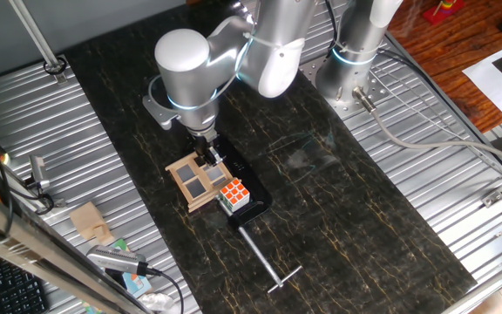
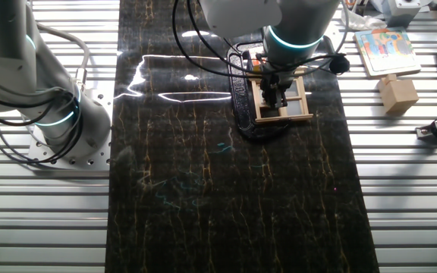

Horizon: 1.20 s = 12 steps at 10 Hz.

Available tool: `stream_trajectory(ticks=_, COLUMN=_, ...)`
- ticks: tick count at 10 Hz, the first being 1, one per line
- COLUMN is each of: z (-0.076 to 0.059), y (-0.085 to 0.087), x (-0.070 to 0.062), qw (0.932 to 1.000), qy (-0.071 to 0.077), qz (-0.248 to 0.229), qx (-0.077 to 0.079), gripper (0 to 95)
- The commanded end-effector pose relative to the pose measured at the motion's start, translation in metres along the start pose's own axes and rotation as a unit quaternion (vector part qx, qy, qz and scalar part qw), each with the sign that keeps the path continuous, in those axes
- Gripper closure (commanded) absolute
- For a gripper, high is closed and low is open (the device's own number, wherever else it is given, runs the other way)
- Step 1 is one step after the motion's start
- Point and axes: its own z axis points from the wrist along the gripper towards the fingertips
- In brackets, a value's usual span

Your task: Close a sliding window

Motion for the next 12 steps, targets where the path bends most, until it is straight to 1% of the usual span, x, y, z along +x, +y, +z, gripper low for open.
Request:
stream_trajectory(ticks=1, z=0.0001, y=0.0003, x=-0.0001, qw=1.0, qy=0.001, qz=-0.001, qx=0.0, gripper=95.0)
stream_trajectory(ticks=12, z=0.0008, y=0.0003, x=-0.0001, qw=1.0, qy=0.003, qz=-0.004, qx=0.004, gripper=95.0)
